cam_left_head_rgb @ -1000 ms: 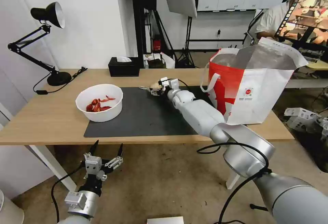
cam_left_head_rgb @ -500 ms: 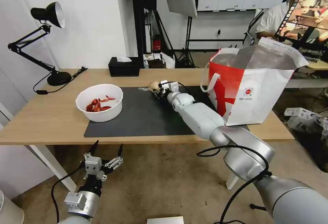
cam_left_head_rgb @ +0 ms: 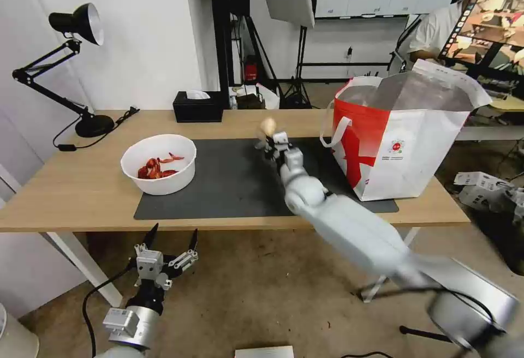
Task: Pick up the trash from the table and place it into the takeout bag.
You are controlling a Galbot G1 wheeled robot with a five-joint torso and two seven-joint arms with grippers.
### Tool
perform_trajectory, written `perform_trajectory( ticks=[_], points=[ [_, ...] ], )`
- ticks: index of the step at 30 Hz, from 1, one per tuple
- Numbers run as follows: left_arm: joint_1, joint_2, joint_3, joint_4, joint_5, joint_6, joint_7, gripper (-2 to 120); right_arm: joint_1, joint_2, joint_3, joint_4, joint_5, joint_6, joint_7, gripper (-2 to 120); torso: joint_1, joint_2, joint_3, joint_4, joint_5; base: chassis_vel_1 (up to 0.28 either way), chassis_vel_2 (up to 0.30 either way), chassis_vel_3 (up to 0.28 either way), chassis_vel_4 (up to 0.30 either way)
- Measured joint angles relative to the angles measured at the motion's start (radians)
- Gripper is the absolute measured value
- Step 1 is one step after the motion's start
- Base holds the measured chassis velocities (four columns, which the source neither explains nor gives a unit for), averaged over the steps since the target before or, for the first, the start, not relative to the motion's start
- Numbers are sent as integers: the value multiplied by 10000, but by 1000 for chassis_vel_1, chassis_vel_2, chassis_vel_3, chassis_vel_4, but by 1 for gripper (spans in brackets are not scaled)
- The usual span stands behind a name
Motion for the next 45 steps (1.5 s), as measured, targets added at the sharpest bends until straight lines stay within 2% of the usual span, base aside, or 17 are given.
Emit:
perform_trajectory(
  ticks=[2, 3, 5, 6, 10, 14, 18, 21, 22, 24, 29, 31, 32, 35, 40, 43, 45],
  points=[
    [29, -3, 7, -54, 5, 10, -6, 100, -634, -727, 506, 1508, -85, 159, 349, 3, -1, 1, 0, -1, -1, 0, 0, 0, 0],
    [29, -3, 7, -54, 5, 10, -6, 100, -634, -727, 506, 1508, -85, 159, 349, 3, -1, 1, 0, -1, -1, 0, 0, 0, 0],
    [60, -20, 32, -93, 34, 14, -3, 100, -919, -1339, 1186, 2630, -82, 216, 526, 3, 0, 1, 0, -3, 0, 0, 0, 0, 0],
    [60, -20, 32, -93, 34, 14, -3, 100, -919, -1339, 1186, 2630, -82, 216, 526, 3, 0, 1, 0, -3, 0, 0, 0, 0, 0],
    [118, -78, 108, -120, 132, 16, -2, 100, -668, -2354, 2381, 3765, 347, -96, 949, 3, -1, 1, 0, -2, -2, 0, 0, 0, 0],
    [120, -89, 137, -120, 163, 16, 3, 100, -348, -2791, 2759, 3837, 937, -339, 1065, 3, 0, 1, 0, -2, -3, 0, 0, 0, 0],
    [114, -89, 148, -127, 175, 17, 3, 100, 111, -3357, 3229, 3533, 1703, -1125, 1440, 3, 0, 1, 1, 0, -3, 0, 0, 0, 0],
    [148, -72, 138, -173, 184, 19, 3, 100, 333, -3887, 3514, 3570, 2693, -2663, 2108, 3, 1, 1, 1, -3, -1, 0, 0, 0, 0],
    [148, -72, 138, -173, 184, 19, 3, 100, 333, -3887, 3514, 3570, 2693, -2663, 2108, 3, 1, 1, 1, -3, -1, 0, 0, 0, 0],
    [163, -67, 132, -179, 199, 23, 6, 100, 443, -4037, 3604, 3625, 3465, -3419, 2454, 3, 0, 0, 1, -3, -2, 0, 0, 0, 0],
    [180, -54, 134, -229, 206, 32, 14, 100, 681, -4006, 3520, 3626, 4194, -3918, 3023, 4, 1, 0, 1, 0, -4, 0, 0, 0, 0],
    [209, -36, 117, -278, 206, 34, 19, 100, 838, -3913, 3441, 3639, 4747, -4139, 3482, 14, 0, 0, 1, 0, -3, 0, 0, 0, 0],
    [209, -36, 117, -278, 206, 34, 19, 100, 838, -3913, 3441, 3639, 4747, -4139, 3482, 14, 0, 0, 1, 0, -3, 0, 0, 0, 0],
    [251, -14, 69, -315, 200, 35, 20, 100, 1124, -3833, 3351, 3607, 5275, -4624, 4036, 28, 1, 1, 1, 2, -6, 0, 0, 0, 0],
    [256, -6, 54, -345, 162, 35, 19, 100, 1318, -3874, 3170, 3618, 5406, -5026, 4081, 41, 1, 0, 1, 0, -5, 0, 0, 0, 0],
    [249, 17, 53, -345, 143, 35, 20, 100, 1429, -3861, 3013, 3636, 5486, -5186, 4136, 58, 1, 0, 1, 0, -5, 0, 0, 0, 0],
    [243, 17, 55, -345, 141, 38, 19, 100, 1450, -3847, 2990, 3616, 5491, -5188, 4145, 61, 1, 0, 1, 0, -5, 0, 0, 0, 0]
  ],
)
